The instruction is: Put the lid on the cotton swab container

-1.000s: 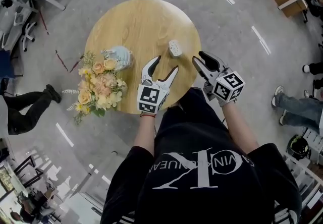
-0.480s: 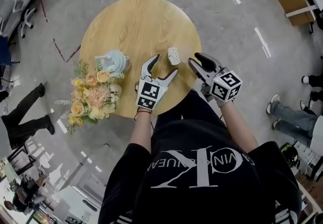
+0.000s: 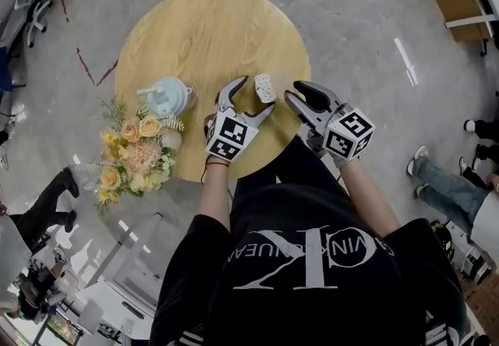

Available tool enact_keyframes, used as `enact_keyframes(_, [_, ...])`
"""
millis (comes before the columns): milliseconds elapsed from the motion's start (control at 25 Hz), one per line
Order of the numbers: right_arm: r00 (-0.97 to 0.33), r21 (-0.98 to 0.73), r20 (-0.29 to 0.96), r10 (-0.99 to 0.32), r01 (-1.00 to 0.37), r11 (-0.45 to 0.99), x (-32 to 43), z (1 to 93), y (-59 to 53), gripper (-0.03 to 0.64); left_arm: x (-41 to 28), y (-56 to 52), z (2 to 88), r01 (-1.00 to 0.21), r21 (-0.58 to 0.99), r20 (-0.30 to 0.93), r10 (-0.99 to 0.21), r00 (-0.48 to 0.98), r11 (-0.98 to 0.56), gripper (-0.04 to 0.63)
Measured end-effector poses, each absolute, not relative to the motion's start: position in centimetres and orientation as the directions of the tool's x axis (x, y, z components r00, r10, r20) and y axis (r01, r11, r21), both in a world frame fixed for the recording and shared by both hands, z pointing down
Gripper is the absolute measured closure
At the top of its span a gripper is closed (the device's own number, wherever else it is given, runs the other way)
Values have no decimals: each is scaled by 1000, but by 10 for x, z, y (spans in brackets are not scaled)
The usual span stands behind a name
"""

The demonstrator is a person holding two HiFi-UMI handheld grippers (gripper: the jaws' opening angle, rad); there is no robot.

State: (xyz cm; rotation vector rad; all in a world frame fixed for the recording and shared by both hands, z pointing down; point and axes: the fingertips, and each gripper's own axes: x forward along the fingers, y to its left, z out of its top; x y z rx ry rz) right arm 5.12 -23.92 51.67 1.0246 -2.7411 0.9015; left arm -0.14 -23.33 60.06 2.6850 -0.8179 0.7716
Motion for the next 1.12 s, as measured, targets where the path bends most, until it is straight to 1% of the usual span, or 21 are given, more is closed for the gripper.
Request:
enact_keyframes(480, [-814,-521,239,-530,-568,637,39,506,-244,502,8,-238,604,-552,12,564,-450,692,-833,230])
enact_keyframes(720, [-844,-532,225,-487,-525,664,22,505,-242,506,9,-237,605,-562,13,572,-455,683,-827,247])
enact_keyframes(1120, [-883,-511,274,-382,-470,719,-10,516,-234,515,10,-237,605,-598,14,583,-479,656,-802,253])
